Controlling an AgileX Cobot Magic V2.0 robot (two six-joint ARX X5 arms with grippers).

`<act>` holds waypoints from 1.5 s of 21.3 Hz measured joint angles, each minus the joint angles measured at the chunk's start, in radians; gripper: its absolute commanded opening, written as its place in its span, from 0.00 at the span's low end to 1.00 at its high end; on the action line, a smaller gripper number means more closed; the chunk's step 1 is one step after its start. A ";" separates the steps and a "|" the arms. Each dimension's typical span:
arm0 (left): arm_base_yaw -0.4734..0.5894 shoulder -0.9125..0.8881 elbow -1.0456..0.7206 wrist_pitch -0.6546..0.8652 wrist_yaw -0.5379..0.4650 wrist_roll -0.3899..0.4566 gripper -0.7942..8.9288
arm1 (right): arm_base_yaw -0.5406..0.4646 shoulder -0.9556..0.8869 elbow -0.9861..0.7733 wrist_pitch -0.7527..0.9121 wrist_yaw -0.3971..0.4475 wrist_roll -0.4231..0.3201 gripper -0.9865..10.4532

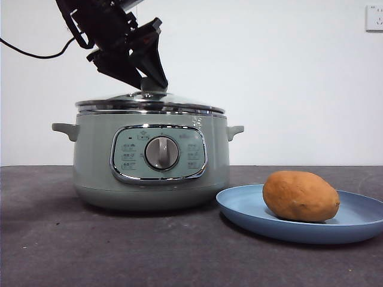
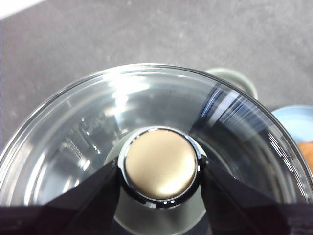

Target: Take the potato out from the steamer,put the potato on the plate,close the lid

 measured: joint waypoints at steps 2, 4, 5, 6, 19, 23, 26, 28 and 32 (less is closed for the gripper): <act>0.000 0.010 0.002 0.000 0.003 0.002 0.07 | 0.000 0.000 0.000 0.000 0.000 0.000 0.64; -0.002 0.015 0.003 0.000 0.005 -0.001 0.07 | 0.000 0.000 0.000 0.000 0.000 0.000 0.64; -0.003 0.015 0.004 -0.002 0.005 -0.002 0.07 | 0.000 0.000 0.000 0.000 0.000 0.000 0.64; -0.003 0.015 0.005 -0.005 0.005 -0.003 0.08 | 0.000 0.000 0.000 0.000 0.000 0.000 0.64; -0.006 -0.023 0.013 -0.068 0.004 -0.002 0.65 | 0.001 0.000 0.001 -0.055 -0.006 0.000 0.64; -0.006 -0.153 0.013 -0.106 0.004 -0.006 0.65 | 0.001 0.000 0.001 -0.066 -0.067 0.001 0.63; -0.006 -0.273 0.013 -0.255 0.008 -0.021 0.63 | 0.001 0.000 0.001 -0.113 -0.134 0.005 0.63; -0.006 -0.346 0.013 -0.384 0.031 -0.033 0.63 | 0.001 0.003 0.001 -0.154 -0.195 0.011 0.63; -0.007 -0.456 0.013 -0.618 0.135 -0.045 0.45 | 0.001 0.013 0.001 -0.223 -0.361 0.019 0.51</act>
